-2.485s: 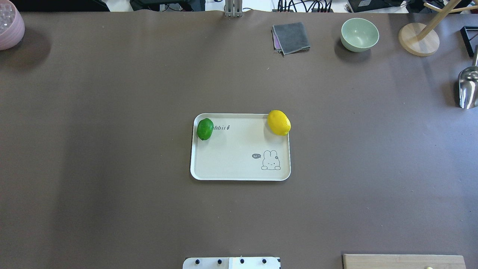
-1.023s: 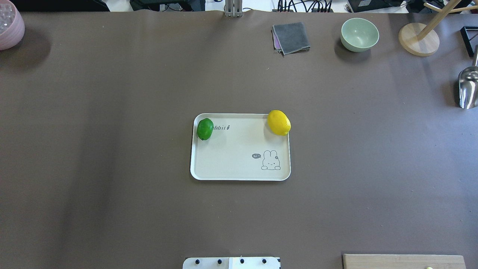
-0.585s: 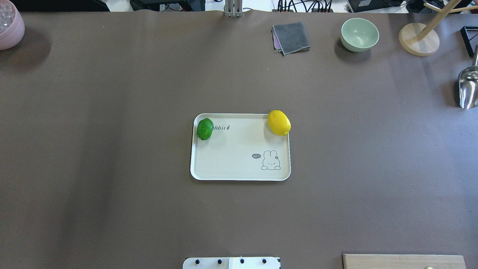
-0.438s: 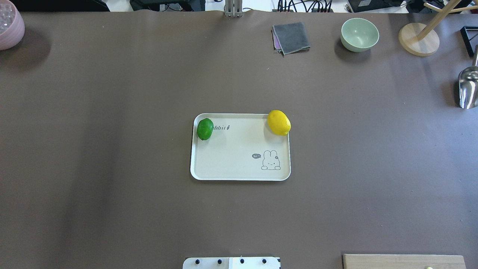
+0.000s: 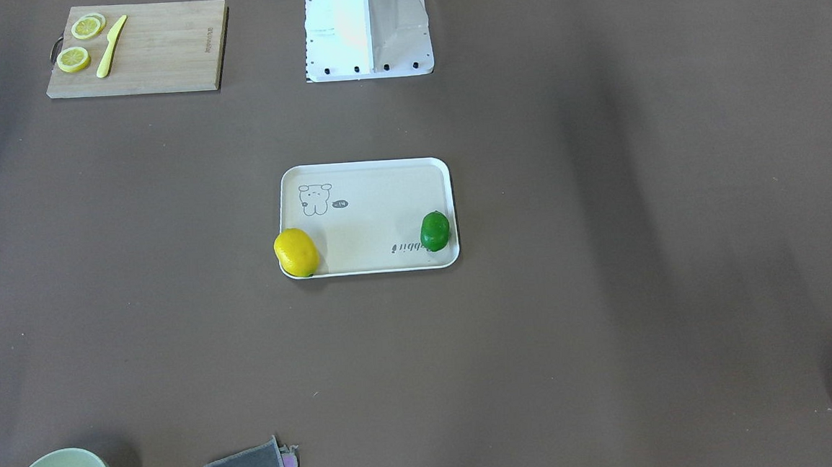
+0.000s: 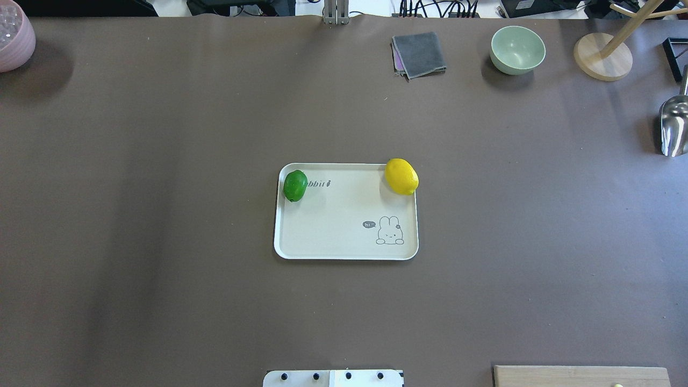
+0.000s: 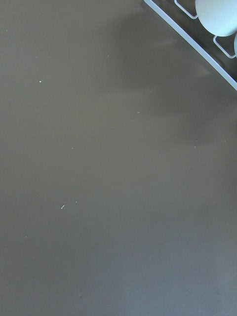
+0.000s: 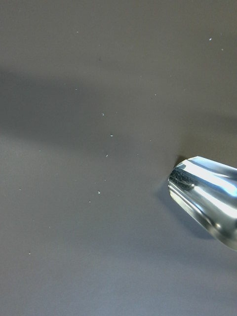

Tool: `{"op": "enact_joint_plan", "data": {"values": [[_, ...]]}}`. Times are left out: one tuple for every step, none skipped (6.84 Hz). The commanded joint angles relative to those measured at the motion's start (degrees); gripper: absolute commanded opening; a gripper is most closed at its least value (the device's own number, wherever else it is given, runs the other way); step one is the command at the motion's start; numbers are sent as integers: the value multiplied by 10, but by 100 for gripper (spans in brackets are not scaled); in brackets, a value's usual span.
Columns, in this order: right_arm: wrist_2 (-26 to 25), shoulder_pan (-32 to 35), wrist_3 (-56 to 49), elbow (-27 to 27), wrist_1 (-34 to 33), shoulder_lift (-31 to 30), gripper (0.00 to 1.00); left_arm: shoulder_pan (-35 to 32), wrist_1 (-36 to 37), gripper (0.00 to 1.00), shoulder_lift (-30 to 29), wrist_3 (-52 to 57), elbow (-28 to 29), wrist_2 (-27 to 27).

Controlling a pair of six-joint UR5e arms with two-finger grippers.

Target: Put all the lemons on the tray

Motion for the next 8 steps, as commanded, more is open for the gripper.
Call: {"op": "enact_joint_plan", "data": {"values": [[0,-1,1,0,0,2,100,0,-10,98,1,0,2,0],[0,-2,1,0,0,2,100,0,-11,98,1,0,2,1],[0,-2,1,0,0,2,100,0,-11,98,1,-1,2,1],[0,-3,1,0,0,2,100,0,-11,98,1,-1,1,0],[0,-3,1,0,0,2,100,0,-10,98,1,-1,1,1],[0,-3,2,0,1,3,100,0,-10,98,1,-1,1,1],[0,-5,2,0,10,2,100,0,-10,98,1,-1,2,1],[0,-5,2,-1,17,2,100,0,-10,98,1,-1,2,1]]}}
